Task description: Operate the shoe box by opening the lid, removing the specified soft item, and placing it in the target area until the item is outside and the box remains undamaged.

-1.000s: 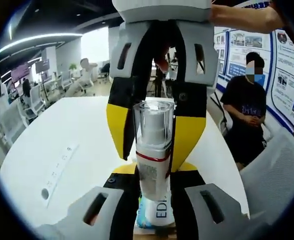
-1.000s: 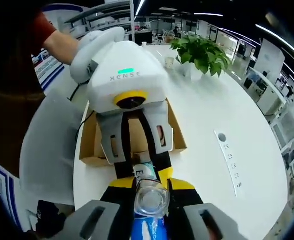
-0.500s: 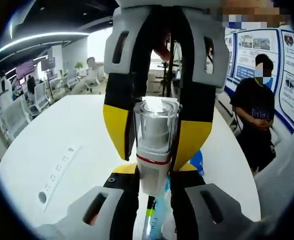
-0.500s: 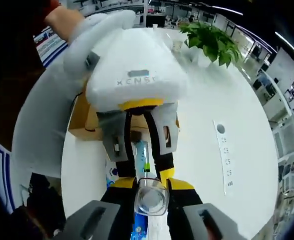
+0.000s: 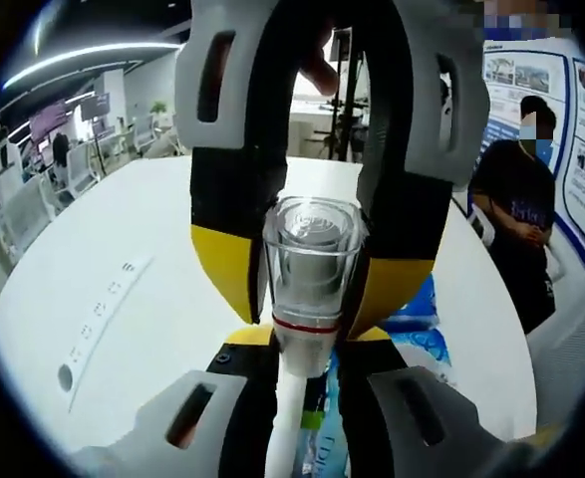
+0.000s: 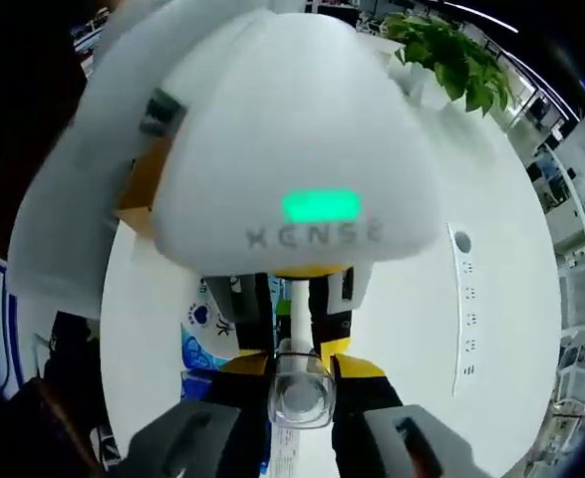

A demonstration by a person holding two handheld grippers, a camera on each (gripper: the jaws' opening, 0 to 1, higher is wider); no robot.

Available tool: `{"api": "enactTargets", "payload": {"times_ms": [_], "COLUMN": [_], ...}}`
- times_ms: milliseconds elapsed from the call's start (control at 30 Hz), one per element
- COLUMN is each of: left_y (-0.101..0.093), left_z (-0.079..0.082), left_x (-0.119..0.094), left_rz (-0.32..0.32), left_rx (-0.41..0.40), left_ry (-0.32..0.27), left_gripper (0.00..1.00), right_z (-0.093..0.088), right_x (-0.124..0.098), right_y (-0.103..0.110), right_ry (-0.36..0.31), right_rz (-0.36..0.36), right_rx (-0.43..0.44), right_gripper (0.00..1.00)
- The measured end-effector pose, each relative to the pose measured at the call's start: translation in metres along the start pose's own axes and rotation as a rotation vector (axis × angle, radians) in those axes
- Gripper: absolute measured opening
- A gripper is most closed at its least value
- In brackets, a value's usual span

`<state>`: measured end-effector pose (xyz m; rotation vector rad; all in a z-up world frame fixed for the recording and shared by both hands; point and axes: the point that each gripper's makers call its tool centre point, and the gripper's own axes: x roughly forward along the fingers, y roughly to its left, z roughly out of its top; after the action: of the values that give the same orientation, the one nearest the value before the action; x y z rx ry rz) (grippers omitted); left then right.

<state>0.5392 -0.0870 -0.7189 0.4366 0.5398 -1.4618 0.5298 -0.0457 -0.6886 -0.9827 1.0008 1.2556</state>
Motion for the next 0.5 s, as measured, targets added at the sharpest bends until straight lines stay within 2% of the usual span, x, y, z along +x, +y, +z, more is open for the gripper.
{"api": "enactTargets", "payload": {"times_ms": [500], "left_y": [-0.001], "left_z": [-0.01], "left_x": [0.015], "left_rz": [0.007], "left_rx": [-0.007], "left_ry": [0.042], "left_gripper": [0.2], "right_z": [-0.015], "right_x": [0.016], "right_y": [-0.004], "right_ry": [0.057], "right_rz": [0.01], "right_rx": [-0.061], "right_gripper": [0.18]}}
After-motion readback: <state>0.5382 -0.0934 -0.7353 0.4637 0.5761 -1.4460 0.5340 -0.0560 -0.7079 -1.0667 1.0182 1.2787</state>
